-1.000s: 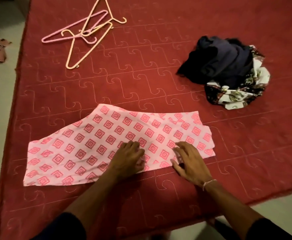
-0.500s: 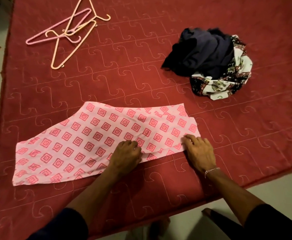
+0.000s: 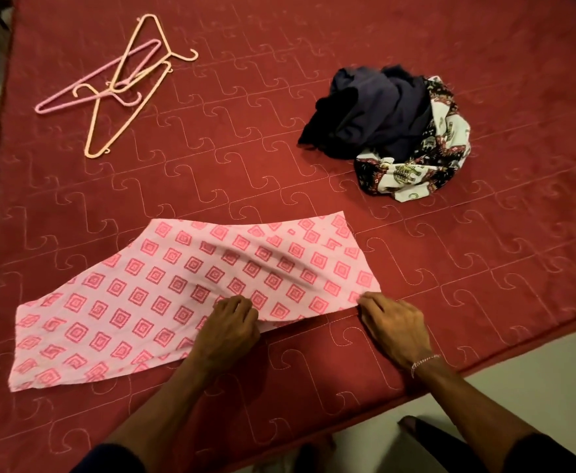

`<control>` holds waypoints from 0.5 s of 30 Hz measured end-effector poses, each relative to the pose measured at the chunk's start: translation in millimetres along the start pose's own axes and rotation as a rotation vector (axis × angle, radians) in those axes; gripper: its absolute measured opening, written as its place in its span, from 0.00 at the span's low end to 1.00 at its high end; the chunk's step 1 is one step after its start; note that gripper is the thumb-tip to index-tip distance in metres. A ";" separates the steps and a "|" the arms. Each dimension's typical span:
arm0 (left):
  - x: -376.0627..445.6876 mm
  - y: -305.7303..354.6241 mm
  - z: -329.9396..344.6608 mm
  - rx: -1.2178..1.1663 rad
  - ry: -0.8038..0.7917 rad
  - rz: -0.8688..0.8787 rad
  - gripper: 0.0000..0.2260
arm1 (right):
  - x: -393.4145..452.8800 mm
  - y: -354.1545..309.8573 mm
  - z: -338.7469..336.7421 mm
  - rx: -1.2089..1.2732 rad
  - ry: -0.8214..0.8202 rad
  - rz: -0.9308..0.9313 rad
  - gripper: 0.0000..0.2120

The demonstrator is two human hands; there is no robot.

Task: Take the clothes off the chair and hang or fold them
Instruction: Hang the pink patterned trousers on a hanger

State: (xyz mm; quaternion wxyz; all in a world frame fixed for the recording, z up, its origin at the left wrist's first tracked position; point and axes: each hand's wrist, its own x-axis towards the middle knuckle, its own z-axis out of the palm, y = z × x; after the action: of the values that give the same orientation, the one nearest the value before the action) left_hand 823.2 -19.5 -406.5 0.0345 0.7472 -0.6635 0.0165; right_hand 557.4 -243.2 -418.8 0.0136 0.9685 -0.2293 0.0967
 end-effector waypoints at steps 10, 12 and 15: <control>43.2 -6.0 -10.9 -0.145 0.067 -0.062 0.15 | 56.0 -0.5 -4.1 0.213 0.049 0.215 0.19; 67.2 -10.7 -17.1 -0.162 0.154 -0.105 0.11 | 83.0 1.4 -2.1 0.270 0.025 0.277 0.20; 97.8 -22.6 -19.6 -0.156 0.041 -0.167 0.16 | 116.9 4.9 -0.5 0.331 -0.207 0.236 0.26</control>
State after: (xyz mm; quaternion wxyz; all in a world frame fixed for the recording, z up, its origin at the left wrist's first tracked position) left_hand 857.7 -112.3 -380.7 0.1071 0.7945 -0.5973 -0.0229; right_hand 657.6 -299.2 -395.7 -0.1805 0.9288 -0.3220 0.0339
